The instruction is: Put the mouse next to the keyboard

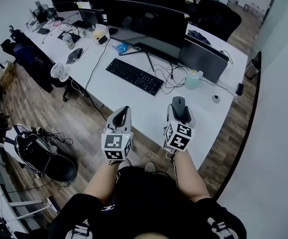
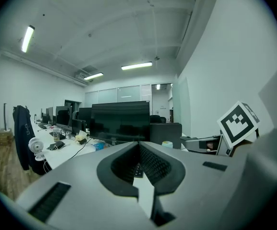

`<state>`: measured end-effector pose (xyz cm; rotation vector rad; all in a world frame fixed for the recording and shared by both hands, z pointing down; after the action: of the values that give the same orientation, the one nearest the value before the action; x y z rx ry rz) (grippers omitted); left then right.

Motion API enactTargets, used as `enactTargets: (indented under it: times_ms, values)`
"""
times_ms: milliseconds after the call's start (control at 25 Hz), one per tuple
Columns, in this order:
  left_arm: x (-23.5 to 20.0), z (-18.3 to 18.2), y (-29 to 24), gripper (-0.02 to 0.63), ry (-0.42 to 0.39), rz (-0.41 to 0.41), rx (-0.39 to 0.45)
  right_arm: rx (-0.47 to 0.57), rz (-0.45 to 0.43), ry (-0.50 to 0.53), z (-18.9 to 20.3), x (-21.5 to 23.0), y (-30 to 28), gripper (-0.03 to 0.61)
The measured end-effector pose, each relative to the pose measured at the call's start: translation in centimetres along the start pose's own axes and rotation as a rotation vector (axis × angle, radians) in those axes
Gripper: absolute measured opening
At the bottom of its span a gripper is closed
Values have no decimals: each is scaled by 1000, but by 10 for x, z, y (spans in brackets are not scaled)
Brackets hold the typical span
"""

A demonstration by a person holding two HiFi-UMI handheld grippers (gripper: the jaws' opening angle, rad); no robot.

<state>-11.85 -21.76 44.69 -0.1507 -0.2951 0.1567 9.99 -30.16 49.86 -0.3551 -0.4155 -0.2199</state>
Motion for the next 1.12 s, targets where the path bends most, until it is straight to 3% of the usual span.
enactTargets:
  times_ms: [320, 720, 1120]
  values:
    - [2, 0, -52, 17, 0, 66, 12, -50, 81, -22, 11, 23, -49, 310]
    - [-21, 3, -126, 17, -8, 177, 34, -117, 274, -100, 31, 50, -117, 310]
    - [-62, 7, -189, 17, -17, 264, 48, -209, 456, -149, 77, 69, -184, 310]
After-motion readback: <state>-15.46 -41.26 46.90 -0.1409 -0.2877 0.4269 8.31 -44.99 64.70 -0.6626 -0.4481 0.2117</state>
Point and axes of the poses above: the fingertips, and each gripper's own axes: y backward along the fingers, x to its right, z out of its underside, the point moved 6 cm from there along y, backward along the fingers, and after that the axes turned 15 degrees about -y, right-handed, at the moved point
